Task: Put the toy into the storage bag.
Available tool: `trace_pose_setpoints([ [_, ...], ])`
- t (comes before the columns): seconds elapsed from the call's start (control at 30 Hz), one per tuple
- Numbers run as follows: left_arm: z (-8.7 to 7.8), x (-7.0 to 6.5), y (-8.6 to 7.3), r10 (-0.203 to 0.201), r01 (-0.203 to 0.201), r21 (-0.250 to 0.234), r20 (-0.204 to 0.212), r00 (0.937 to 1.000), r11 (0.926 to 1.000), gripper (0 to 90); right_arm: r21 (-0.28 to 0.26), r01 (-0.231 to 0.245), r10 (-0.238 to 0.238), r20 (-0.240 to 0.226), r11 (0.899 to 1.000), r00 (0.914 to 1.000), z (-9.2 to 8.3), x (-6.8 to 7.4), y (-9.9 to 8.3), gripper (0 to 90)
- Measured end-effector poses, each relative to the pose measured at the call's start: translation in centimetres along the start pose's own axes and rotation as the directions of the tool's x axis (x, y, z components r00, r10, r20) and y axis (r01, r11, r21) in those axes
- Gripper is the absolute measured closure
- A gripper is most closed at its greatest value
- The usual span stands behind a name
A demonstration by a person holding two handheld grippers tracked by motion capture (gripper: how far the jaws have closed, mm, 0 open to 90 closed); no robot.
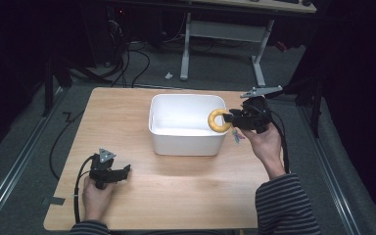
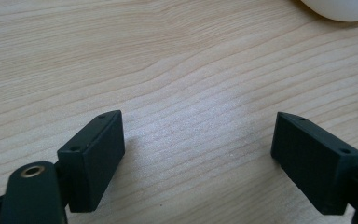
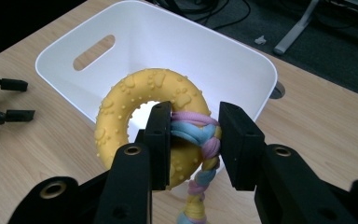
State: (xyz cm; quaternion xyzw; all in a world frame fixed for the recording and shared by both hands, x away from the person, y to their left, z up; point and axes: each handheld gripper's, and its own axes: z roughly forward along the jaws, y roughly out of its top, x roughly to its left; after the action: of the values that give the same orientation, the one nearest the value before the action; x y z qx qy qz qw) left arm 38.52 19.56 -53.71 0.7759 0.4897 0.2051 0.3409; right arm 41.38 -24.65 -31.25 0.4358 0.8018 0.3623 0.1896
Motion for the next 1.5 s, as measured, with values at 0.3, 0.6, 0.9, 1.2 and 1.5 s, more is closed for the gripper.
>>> trace_pose_setpoints([
  [0.3,0.0,0.0,0.0,0.000,0.000,0.000,0.000,1.0000,1.0000,17.7,0.012,0.021,-0.021,0.002,1.000,0.9998,0.5,0.5,1.5,66.5],
  [0.6,0.0,0.0,0.0,0.000,0.000,0.000,0.000,1.0000,1.0000,17.7,0.031,0.026,-0.026,0.004,0.999,0.9997,2.1,0.5,2.7,66.5],
  [0.9,0.0,0.0,0.0,0.000,0.000,0.000,0.000,1.0000,1.0000,17.7,0.038,0.028,-0.028,0.006,0.999,0.9996,3.4,0.9,3.7,66.5],
  [1.2,0.0,0.0,0.0,0.000,0.000,0.000,0.000,1.0000,1.0000,17.7,0.031,0.027,-0.026,-0.016,0.999,0.9995,4.8,1.0,4.2,66.5],
  [1.5,0.0,0.0,0.0,-0.001,0.001,-0.001,0.000,1.0000,1.0000,17.7,0.055,0.031,-0.030,-0.017,0.998,0.9994,7.1,1.5,5.1,66.5],
])
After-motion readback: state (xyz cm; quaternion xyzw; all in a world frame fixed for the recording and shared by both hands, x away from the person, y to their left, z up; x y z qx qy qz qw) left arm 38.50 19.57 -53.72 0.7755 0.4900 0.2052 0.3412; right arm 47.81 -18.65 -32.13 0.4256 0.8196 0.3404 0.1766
